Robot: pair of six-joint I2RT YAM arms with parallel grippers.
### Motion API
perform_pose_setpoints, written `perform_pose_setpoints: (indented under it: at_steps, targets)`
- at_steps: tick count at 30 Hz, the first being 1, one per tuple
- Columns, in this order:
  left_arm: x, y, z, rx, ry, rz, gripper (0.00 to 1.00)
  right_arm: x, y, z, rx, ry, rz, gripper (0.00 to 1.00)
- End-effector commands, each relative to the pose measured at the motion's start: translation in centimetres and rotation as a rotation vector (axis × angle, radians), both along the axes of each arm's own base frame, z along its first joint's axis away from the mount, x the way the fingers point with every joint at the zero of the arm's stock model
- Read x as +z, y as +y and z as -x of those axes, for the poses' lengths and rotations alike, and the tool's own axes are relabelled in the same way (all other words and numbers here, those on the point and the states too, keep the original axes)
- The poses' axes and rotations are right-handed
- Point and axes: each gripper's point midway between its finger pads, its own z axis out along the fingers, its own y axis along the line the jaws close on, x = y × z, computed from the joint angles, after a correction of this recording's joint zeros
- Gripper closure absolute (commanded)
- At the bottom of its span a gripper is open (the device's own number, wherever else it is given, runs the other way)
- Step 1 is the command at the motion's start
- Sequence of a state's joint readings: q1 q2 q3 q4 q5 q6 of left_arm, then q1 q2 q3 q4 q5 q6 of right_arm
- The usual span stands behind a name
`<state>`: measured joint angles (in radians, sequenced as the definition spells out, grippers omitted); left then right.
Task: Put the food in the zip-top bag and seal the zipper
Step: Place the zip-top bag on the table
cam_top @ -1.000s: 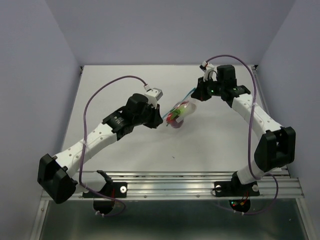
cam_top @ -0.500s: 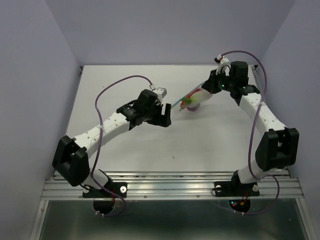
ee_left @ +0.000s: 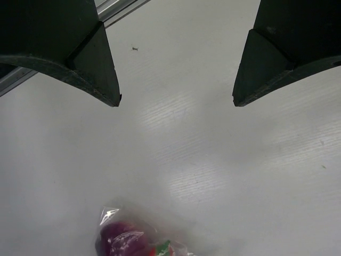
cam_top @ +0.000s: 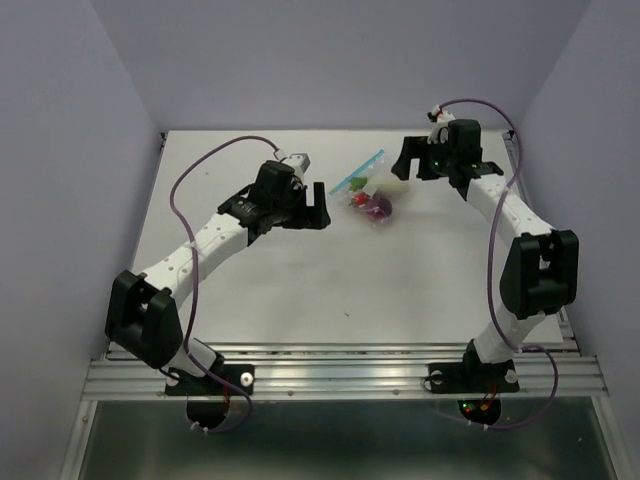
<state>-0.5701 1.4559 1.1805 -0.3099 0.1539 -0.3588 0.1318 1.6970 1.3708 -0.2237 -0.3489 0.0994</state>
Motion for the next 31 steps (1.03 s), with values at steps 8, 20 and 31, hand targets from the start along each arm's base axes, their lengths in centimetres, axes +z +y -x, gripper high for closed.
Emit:
perform_pose_setpoints:
  at_steps: [8,20,31]
  targets:
    - [5.0,2.4,-2.7,0.128,-0.174,0.084,0.01,12.1,-2.2,-4.1,-0.218,-0.265,-0.056,0.0]
    - [7.4,11.4,-7.4,0.558,-0.273,0.169,0.01,5.3,-11.3,4.1,-0.852,-0.115,-0.109,0.0]
    - [6.8,14.7,-7.6,0.639,-0.296,0.2,0.01,3.6,-14.3,10.9,-0.972,-0.123,-0.064,0.0]
